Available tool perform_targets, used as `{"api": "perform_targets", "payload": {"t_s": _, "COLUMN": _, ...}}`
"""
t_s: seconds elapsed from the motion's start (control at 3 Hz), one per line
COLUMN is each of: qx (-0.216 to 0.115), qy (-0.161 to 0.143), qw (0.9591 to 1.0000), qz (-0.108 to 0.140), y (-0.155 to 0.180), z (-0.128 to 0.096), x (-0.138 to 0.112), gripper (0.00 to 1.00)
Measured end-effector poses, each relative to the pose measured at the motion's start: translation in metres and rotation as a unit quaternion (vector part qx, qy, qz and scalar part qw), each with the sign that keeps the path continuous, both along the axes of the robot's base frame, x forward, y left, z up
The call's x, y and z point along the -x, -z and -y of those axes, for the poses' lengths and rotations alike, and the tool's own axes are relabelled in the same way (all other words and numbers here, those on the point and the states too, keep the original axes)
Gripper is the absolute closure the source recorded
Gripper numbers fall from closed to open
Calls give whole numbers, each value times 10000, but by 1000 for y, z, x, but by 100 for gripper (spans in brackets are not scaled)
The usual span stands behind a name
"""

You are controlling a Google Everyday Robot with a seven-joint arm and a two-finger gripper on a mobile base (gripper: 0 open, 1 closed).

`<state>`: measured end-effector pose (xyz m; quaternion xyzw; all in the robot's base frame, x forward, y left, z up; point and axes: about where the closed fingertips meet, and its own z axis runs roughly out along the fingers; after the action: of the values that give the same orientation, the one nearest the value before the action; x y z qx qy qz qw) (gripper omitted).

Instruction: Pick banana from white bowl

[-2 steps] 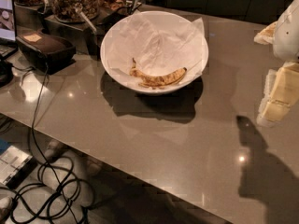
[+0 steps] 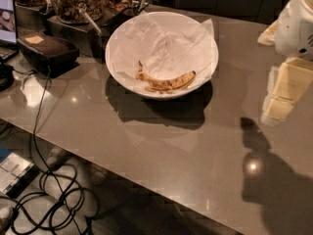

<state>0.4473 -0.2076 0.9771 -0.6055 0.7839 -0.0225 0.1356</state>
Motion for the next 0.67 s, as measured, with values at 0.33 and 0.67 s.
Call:
{"api": "perform_targets", "payload": {"t_s": 0.33, "qx": 108, "qy": -76, "qw": 9997, "qz": -227, "y": 2, "z": -11, "x": -15, "gripper": 0}}
{"api": "perform_targets", "payload": {"t_s": 0.67, "qx": 300, "qy": -319, "qw": 9987, "qz": -272, "y": 6, "z": -28, "x": -30, "gripper": 0}}
